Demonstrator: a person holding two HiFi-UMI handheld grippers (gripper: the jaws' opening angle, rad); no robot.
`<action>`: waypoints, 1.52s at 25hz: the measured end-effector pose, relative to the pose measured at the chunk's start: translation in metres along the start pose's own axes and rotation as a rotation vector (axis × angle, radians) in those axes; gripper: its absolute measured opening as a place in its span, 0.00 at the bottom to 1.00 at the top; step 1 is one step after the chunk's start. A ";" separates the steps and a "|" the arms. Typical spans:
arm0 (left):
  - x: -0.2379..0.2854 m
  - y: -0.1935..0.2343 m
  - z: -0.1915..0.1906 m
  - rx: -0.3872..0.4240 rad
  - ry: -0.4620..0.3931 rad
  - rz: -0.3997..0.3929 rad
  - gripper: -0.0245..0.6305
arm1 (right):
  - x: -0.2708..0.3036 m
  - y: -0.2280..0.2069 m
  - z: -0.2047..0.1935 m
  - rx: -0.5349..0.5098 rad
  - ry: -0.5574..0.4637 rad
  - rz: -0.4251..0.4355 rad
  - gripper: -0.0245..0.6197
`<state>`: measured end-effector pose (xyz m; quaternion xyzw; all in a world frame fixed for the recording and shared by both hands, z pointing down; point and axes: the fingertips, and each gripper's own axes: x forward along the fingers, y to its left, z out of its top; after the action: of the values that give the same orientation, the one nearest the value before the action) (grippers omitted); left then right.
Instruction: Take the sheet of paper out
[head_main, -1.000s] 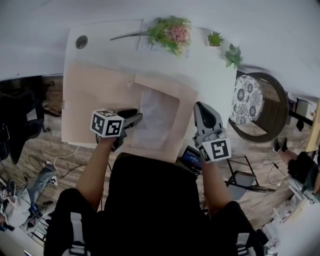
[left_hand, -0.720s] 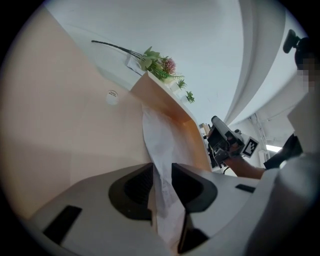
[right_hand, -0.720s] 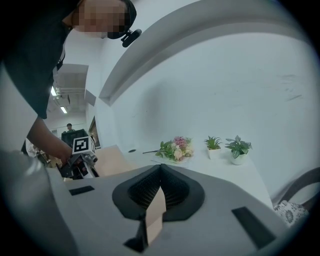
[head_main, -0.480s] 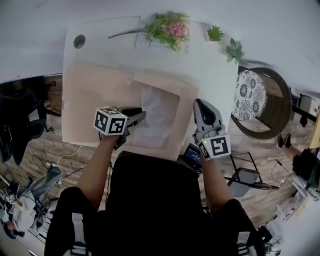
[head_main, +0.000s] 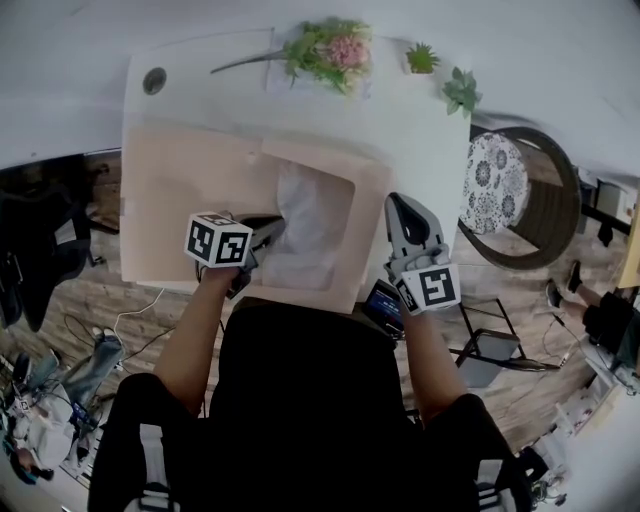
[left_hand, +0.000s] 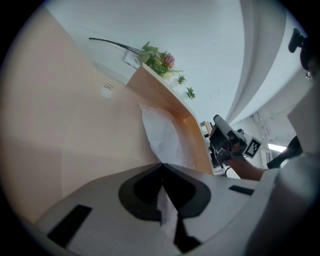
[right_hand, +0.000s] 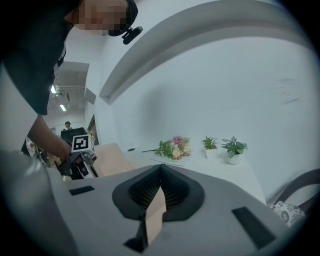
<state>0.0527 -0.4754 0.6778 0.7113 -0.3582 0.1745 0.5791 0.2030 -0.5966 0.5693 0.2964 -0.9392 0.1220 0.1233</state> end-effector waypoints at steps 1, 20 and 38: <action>-0.006 0.001 0.002 0.002 -0.018 0.008 0.04 | -0.001 0.000 0.001 -0.004 0.000 0.001 0.06; -0.150 -0.007 0.017 0.209 -0.335 0.147 0.04 | -0.022 0.061 0.050 -0.128 -0.088 -0.001 0.06; -0.293 -0.135 0.058 0.617 -0.896 0.309 0.04 | -0.097 0.098 0.130 -0.147 -0.306 0.006 0.06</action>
<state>-0.0608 -0.4308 0.3733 0.7914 -0.6014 0.0350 0.1035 0.2015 -0.5067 0.4020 0.2989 -0.9543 0.0067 -0.0003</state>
